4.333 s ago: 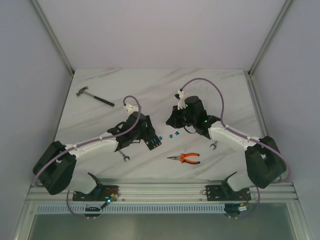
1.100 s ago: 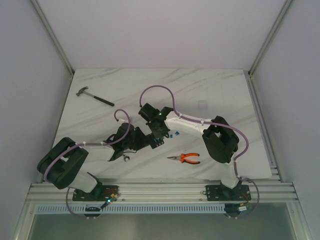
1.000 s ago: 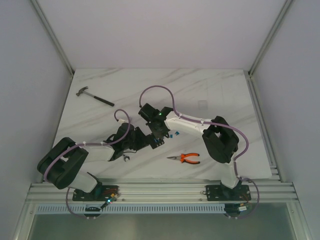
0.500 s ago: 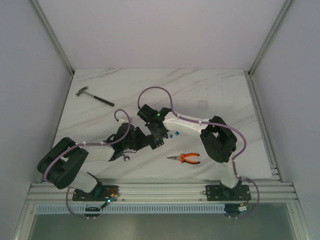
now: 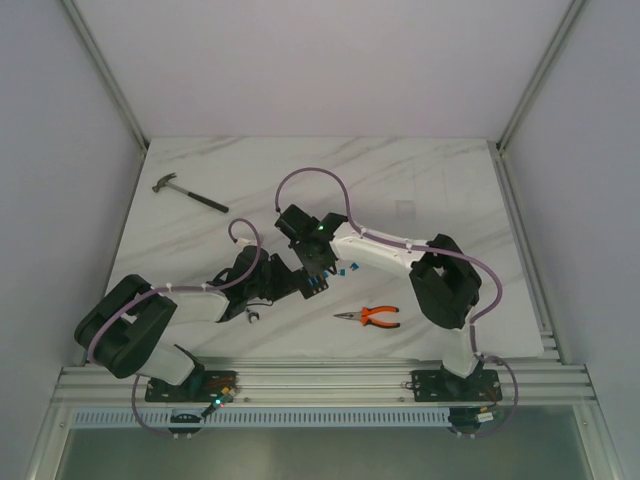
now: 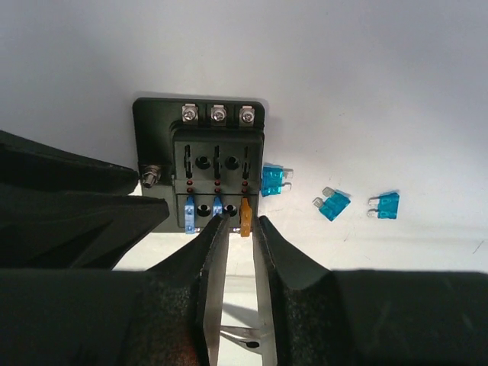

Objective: Snap on the fuse box
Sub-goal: Install the fuse at the fuse box base.

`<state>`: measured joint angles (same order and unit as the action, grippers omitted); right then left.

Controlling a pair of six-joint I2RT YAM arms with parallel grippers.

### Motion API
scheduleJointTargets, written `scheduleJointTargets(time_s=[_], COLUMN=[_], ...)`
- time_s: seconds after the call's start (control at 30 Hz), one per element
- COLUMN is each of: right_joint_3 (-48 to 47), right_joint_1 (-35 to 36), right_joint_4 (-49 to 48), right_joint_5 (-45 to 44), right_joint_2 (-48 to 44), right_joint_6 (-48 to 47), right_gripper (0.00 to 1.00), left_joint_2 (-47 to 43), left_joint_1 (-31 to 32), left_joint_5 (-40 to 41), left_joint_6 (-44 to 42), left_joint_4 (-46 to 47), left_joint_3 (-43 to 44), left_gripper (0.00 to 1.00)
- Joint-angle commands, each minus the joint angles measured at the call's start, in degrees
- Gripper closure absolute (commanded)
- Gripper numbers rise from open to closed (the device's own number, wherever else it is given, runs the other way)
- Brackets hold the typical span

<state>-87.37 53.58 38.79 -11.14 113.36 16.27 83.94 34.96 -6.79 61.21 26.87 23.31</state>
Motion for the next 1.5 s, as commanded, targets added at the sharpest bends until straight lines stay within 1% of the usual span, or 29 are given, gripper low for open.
scheduleJointTargets(time_s=[0.0, 0.17, 0.3, 0.97, 1.27, 1.47], right_joint_3=[1.0, 2.2, 2.3, 3.7, 3.6, 4.0], right_joint_1=[0.3, 0.0, 0.0, -0.7, -0.7, -0.7], right_joint_4=[-0.5, -0.6, -0.6, -1.8, -2.1, -1.7], right_joint_5=[-0.4, -0.9, -0.3, 1.3, 2.6, 2.7], right_joint_2=[-3.2, -3.0, -2.2, 0.6, -0.1, 1.1], right_joint_6=[0.7, 0.6, 0.4, 0.5, 0.2, -0.2], right_gripper=[0.74, 0.78, 0.79, 0.79, 0.88, 0.98], left_joint_2=[0.3, 0.2, 0.2, 0.5, 0.6, 0.7], left_joint_1=[0.3, 0.3, 0.3, 0.3, 0.3, 0.3], left_joint_5=[0.9, 0.8, 0.9, 0.8, 0.8, 0.7], left_joint_6=[-0.6, -0.6, -0.6, -0.8, -1.0, -1.0], left_joint_4=[-1.8, -1.9, -2.0, -2.0, -2.2, -2.3], left_joint_3=[-0.3, -0.4, -0.4, -0.1, 0.2, 0.2], left_gripper=[0.57, 0.57, 0.57, 0.57, 0.57, 0.57])
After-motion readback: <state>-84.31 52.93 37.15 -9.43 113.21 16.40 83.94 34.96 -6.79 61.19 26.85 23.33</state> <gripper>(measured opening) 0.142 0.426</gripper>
